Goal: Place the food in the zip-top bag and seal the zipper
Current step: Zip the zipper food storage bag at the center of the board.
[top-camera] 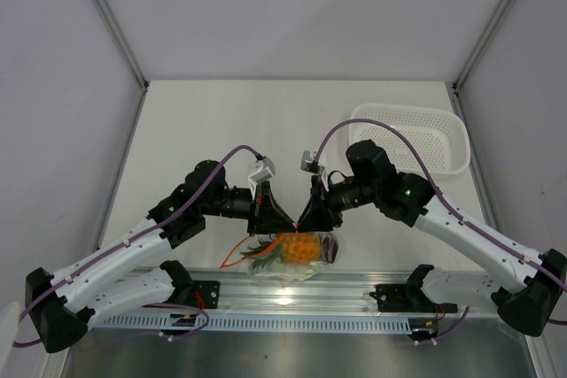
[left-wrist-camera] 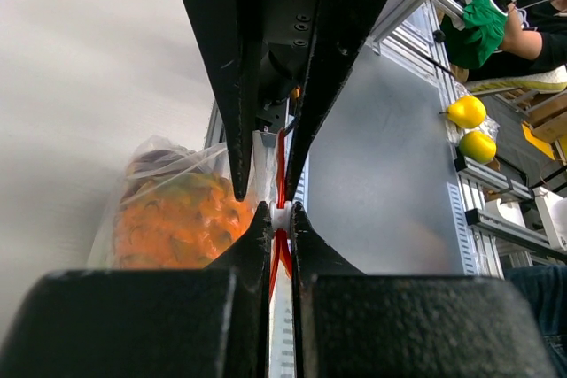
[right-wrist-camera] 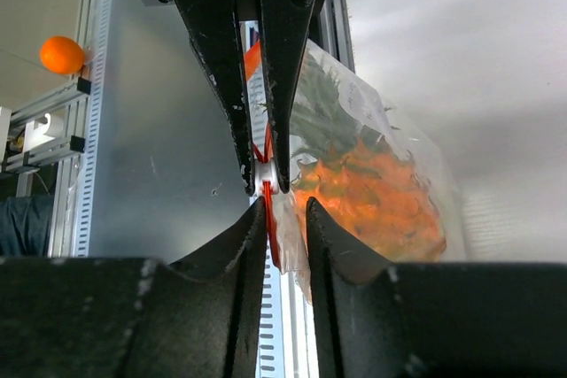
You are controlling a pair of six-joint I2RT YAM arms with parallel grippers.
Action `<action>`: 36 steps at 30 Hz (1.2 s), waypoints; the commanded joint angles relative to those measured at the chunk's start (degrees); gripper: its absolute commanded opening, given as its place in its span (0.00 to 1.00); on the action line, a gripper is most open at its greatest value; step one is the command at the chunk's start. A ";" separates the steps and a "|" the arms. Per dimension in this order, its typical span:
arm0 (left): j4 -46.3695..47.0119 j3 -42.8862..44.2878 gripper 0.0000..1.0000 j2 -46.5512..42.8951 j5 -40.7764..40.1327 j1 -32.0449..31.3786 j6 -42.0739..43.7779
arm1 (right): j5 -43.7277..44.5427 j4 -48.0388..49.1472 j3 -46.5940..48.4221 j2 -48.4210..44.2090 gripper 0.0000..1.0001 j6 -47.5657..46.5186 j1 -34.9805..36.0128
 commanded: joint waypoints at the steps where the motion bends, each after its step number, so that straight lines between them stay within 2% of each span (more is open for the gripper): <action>1: 1.56 2.39 0.00 -0.38 1.94 0.20 -0.13 | -0.54 1.25 2.94 1.11 0.26 -0.46 1.12; 5: 1.65 2.48 0.01 -0.38 2.29 0.12 -0.21 | -1.15 1.16 3.64 2.17 0.20 -0.73 1.74; 10: 1.30 2.57 0.01 -0.64 2.20 0.20 -0.13 | 0.51 0.98 3.47 1.82 0.00 -0.73 1.83; 14: 0.78 2.30 0.01 -1.17 1.42 0.12 0.05 | 5.77 2.21 2.24 -0.64 0.00 0.67 1.65; 22: -2.82 2.74 0.01 -2.49 -3.33 0.20 1.54 | 23.17 5.03 -2.41 -7.05 0.00 4.72 -0.45; 36: -12.58 5.38 0.01 -6.36 -12.56 0.29 5.58 | 33.38 -0.16 -4.79 -13.73 0.00 6.13 -5.91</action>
